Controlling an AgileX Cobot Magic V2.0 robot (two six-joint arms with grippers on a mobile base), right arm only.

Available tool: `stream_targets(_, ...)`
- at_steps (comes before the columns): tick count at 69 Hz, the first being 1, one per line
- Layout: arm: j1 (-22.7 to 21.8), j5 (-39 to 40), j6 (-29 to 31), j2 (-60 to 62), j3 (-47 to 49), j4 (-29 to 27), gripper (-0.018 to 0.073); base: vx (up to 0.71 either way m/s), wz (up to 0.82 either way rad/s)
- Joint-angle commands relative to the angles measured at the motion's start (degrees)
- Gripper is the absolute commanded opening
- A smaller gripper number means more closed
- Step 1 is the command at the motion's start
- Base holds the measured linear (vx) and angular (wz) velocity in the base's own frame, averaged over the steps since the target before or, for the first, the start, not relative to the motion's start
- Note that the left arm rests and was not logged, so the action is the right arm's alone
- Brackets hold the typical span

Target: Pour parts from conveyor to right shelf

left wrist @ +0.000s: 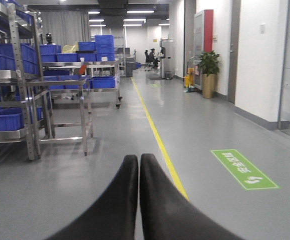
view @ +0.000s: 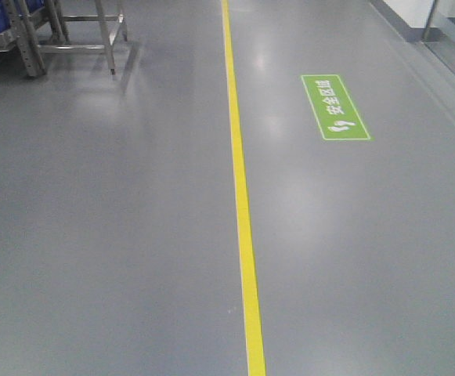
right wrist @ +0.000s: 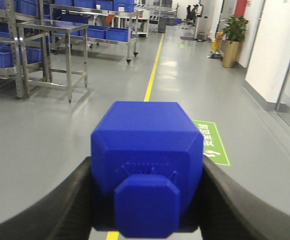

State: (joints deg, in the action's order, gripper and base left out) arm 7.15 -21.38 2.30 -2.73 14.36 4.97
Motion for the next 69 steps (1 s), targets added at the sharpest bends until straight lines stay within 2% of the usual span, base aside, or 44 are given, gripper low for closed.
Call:
stream_targets(1, 0.0, 4.93, -0.05, -0.71, 1.59, 0.42, -0.0005, 0.45, 0.23)
stream_targets(26, 0.0, 4.93, -0.05, -0.71, 1.59, 0.42, -0.0005, 0.46, 0.12)
stream_targets(69, 0.0, 4.93, -0.05, -0.71, 1.59, 0.42, -0.0005, 0.54, -0.06)
